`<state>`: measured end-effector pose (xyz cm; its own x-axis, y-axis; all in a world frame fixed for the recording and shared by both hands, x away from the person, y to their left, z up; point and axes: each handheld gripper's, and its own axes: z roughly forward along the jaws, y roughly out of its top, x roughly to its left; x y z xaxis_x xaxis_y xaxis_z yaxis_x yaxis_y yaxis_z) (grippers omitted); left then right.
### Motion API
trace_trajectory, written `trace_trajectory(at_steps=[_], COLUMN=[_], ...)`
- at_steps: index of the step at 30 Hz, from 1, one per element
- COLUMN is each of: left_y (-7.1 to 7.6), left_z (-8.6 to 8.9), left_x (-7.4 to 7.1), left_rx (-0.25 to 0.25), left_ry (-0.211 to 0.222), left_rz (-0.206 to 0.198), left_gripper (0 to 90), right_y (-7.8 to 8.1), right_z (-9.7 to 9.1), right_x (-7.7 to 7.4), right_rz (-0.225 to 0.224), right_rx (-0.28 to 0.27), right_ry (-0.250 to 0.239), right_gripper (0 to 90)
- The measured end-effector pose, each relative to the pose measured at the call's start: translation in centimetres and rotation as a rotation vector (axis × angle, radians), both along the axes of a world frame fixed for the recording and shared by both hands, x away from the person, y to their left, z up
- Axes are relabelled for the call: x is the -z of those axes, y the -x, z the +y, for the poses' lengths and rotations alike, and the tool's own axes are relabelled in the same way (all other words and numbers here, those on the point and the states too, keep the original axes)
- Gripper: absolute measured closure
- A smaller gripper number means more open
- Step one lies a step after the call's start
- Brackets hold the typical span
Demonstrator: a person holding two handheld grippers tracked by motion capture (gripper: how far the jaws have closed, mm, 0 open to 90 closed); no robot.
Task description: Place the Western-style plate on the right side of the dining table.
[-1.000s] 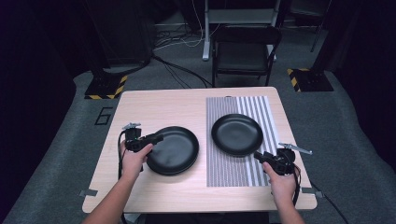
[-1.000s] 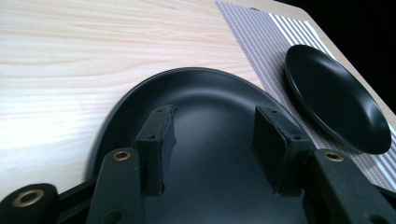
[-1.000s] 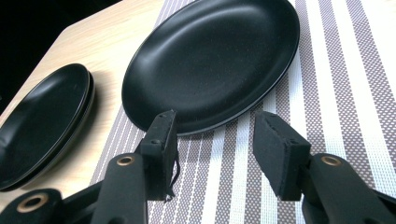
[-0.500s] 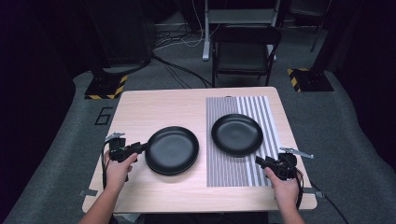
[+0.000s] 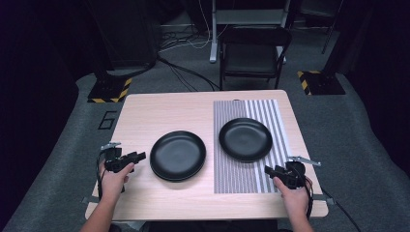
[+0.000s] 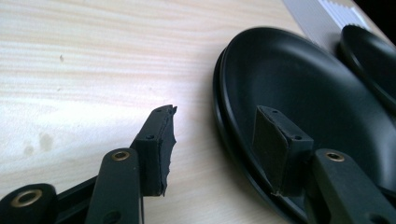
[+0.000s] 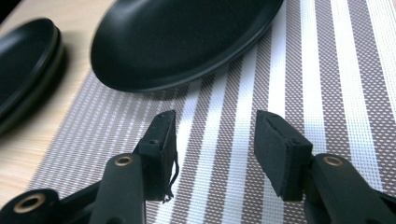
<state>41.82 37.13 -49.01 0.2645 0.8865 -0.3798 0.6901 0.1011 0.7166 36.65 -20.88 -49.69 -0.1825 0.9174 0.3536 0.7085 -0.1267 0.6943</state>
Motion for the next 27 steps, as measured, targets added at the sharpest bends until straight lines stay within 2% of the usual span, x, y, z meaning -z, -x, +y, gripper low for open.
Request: trace_trajectory(at_steps=[4,6,7,10,12,15,18,20,23,27], left_y=[-0.1,-0.1,0.0,0.0,0.0,0.0,0.0,0.0,0.0,0.0], left_z=[0.3,0.4,0.4,0.5,0.6,0.8,1.1,1.4,2.0,2.6], left_x=[0.4,0.6,0.6,0.8,0.9,1.0,1.1,1.1,1.5,1.7], left_rx=[0.003,0.007,0.007,0.01,0.007,0.009,0.003,0.008,-0.012,-0.03], left_ry=[-0.038,-0.054,-0.08,-0.094,-0.128,-0.148,-0.158,-0.179,-0.214,-0.22], left_rz=[0.013,0.008,0.006,-0.002,-0.013,-0.01,-0.013,-0.015,-0.014,-0.003], left_gripper=[48.3,48.1,47.3,47.0,46.7,46.5,46.4,46.3,45.9,45.3], right_y=[0.0,-0.1,-0.1,-0.1,-0.2,-0.2,-0.3,-0.4,-0.6,-0.9], right_z=[0.4,0.6,0.8,0.9,1.0,0.8,0.6,0.4,0.1,-0.2], right_x=[0.4,0.6,0.7,0.7,0.8,1.0,1.1,1.2,1.3,1.5], right_rz=[0.011,0.007,0.004,-0.005,-0.015,-0.013,-0.014,-0.013,-0.013,-0.022], right_rx=[-0.005,-0.015,-0.02,-0.021,-0.019,-0.008,-0.004,0.0,0.015,0.027], right_ry=[0.022,0.05,0.067,0.08,0.113,0.136,0.134,0.132,0.132,0.125], right_gripper=[48.5,48.4,48.4,48.3,48.2,48.1,47.8,47.6,47.1,45.4])
